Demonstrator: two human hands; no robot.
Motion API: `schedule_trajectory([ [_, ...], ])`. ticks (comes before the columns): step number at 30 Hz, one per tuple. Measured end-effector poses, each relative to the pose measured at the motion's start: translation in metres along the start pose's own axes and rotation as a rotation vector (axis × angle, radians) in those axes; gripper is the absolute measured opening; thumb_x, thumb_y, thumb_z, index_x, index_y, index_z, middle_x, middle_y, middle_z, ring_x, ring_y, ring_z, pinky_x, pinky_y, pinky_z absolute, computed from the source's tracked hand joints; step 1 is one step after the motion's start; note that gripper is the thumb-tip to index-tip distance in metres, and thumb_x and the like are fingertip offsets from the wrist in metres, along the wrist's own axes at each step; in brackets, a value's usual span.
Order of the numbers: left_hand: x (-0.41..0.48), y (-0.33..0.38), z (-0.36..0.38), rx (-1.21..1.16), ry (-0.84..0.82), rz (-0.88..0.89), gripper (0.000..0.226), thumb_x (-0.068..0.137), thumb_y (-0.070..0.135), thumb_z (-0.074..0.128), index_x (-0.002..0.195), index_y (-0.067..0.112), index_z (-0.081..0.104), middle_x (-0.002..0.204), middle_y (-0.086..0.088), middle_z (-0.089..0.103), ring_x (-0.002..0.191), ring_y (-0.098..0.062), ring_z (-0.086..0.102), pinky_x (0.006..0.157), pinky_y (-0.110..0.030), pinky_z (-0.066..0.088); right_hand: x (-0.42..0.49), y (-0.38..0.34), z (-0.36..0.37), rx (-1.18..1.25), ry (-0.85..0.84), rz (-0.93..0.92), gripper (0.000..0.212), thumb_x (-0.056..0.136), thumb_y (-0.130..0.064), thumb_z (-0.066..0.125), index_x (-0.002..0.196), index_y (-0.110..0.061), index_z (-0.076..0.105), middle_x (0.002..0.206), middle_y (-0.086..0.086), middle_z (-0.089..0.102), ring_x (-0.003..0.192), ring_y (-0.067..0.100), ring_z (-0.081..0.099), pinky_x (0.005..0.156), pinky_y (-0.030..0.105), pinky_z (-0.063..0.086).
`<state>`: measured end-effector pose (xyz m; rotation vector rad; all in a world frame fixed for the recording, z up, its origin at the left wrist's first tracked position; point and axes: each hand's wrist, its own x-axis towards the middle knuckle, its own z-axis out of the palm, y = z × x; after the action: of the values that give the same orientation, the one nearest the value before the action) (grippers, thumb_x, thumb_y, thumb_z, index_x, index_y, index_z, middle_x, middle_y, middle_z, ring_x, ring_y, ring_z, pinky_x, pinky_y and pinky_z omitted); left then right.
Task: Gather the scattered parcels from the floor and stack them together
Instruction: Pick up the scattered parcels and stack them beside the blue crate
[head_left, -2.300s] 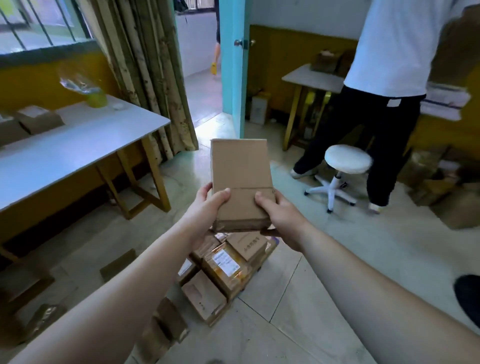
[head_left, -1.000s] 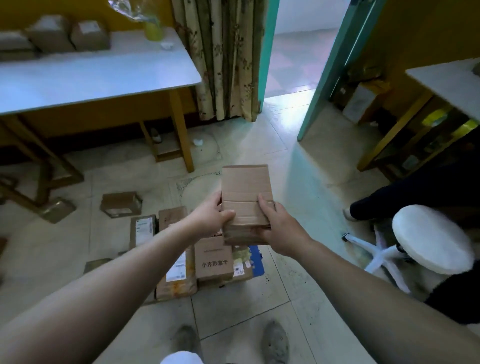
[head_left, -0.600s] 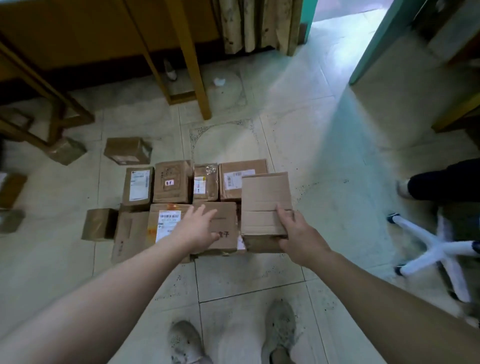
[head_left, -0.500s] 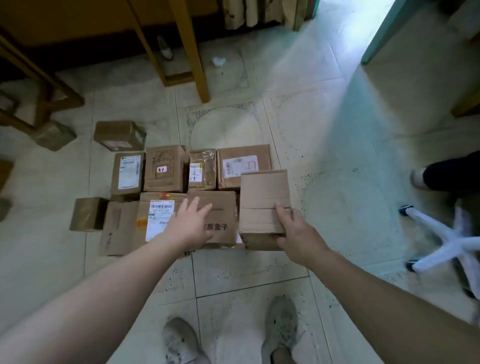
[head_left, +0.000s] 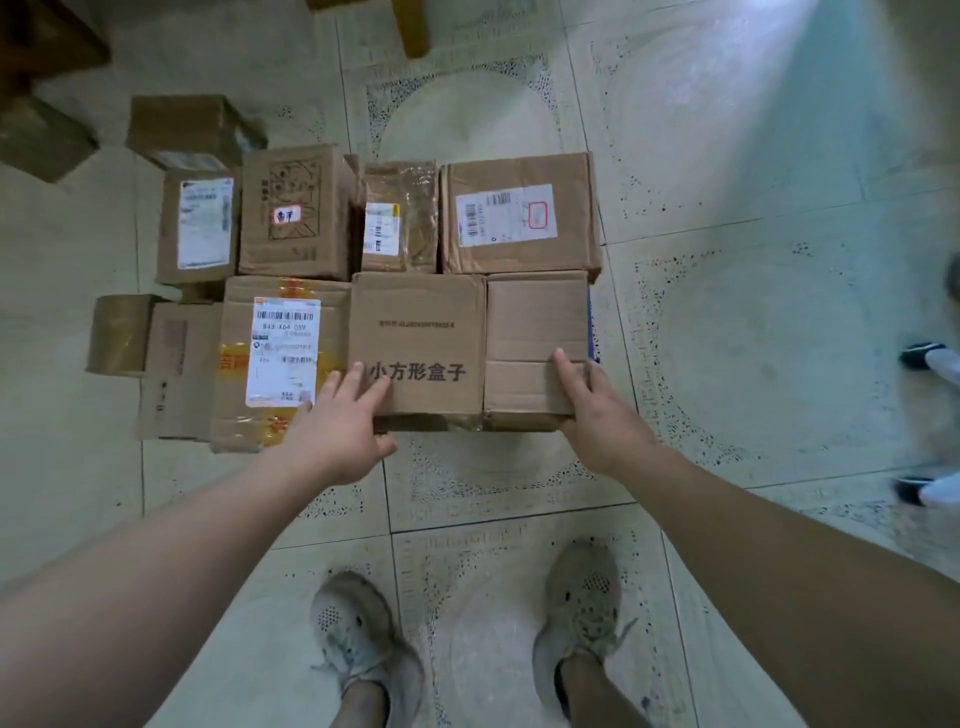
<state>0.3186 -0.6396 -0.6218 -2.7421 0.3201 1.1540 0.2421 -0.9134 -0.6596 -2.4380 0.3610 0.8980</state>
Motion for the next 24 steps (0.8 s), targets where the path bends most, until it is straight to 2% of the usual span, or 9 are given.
schedule_trajectory([
  [4,0.002,0.002,-0.001,-0.062,0.026,0.000,0.083,0.088,0.052,0.054,0.152,0.029,0.006,0.161,-0.002,-0.004,0.147,-0.023,0.003,0.118,-0.047,0.016,0.009,-0.003,-0.001,-0.051,-0.081,0.051,0.091,0.095,-0.018,0.052,0.143,-0.051,-0.018,0.160,0.002,-0.016,0.137,0.031,0.029,0.102,0.043,0.038],
  [8,0.000,0.002,-0.009,-0.117,0.011,-0.013,0.081,0.089,0.049,0.056,0.152,0.029,0.009,0.161,-0.003,-0.003,0.147,-0.024,0.003,0.117,-0.047,0.016,0.003,-0.015,-0.009,-0.076,-0.112,0.109,0.097,0.091,-0.020,0.059,0.145,-0.048,-0.016,0.158,0.005,-0.023,0.142,0.035,0.017,0.107,0.048,0.032],
  [11,-0.013,-0.004,-0.024,-0.200,0.007,-0.032,0.081,0.089,0.049,0.057,0.152,0.030,0.009,0.161,-0.002,-0.005,0.147,-0.024,0.000,0.118,-0.046,0.014,-0.013,-0.029,-0.025,-0.141,-0.098,0.099,0.095,0.090,-0.032,0.061,0.148,-0.042,-0.015,0.157,0.005,-0.024,0.146,0.033,0.002,0.112,0.049,0.024],
  [13,-0.032,-0.015,-0.042,-0.270,0.018,-0.048,0.081,0.089,0.048,0.057,0.152,0.032,0.009,0.161,-0.001,-0.004,0.147,-0.024,-0.001,0.117,-0.046,0.014,-0.031,-0.048,-0.041,-0.163,-0.087,0.088,0.094,0.090,-0.038,0.060,0.149,-0.040,-0.012,0.158,0.004,-0.022,0.147,0.030,-0.002,0.114,0.050,0.017],
  [17,-0.094,-0.051,-0.093,-0.415,0.071,-0.103,0.080,0.089,0.047,0.058,0.152,0.031,0.011,0.161,0.000,-0.002,0.147,-0.024,0.000,0.117,-0.044,0.012,-0.077,-0.109,-0.090,-0.191,-0.063,0.066,0.088,0.090,-0.043,0.059,0.152,-0.035,-0.003,0.160,0.002,-0.015,0.147,0.027,-0.005,0.116,0.048,0.009],
  [20,-0.156,-0.094,-0.136,-0.515,0.134,-0.146,0.080,0.089,0.043,0.061,0.152,0.028,0.014,0.161,-0.002,0.001,0.147,-0.025,0.002,0.117,-0.041,0.011,-0.121,-0.174,-0.126,-0.213,-0.033,0.018,0.087,0.088,-0.052,0.057,0.153,-0.030,0.003,0.161,0.005,-0.005,0.147,0.028,-0.001,0.116,0.048,0.010],
  [24,-0.240,-0.169,-0.179,-0.610,0.207,-0.167,0.078,0.090,0.041,0.060,0.152,0.027,0.016,0.161,-0.003,0.003,0.147,-0.025,0.003,0.117,-0.040,0.010,-0.180,-0.272,-0.157,-0.252,0.050,-0.067,0.081,0.088,-0.055,0.053,0.152,-0.026,0.013,0.160,0.009,0.008,0.146,0.030,0.007,0.116,0.048,0.014],
])
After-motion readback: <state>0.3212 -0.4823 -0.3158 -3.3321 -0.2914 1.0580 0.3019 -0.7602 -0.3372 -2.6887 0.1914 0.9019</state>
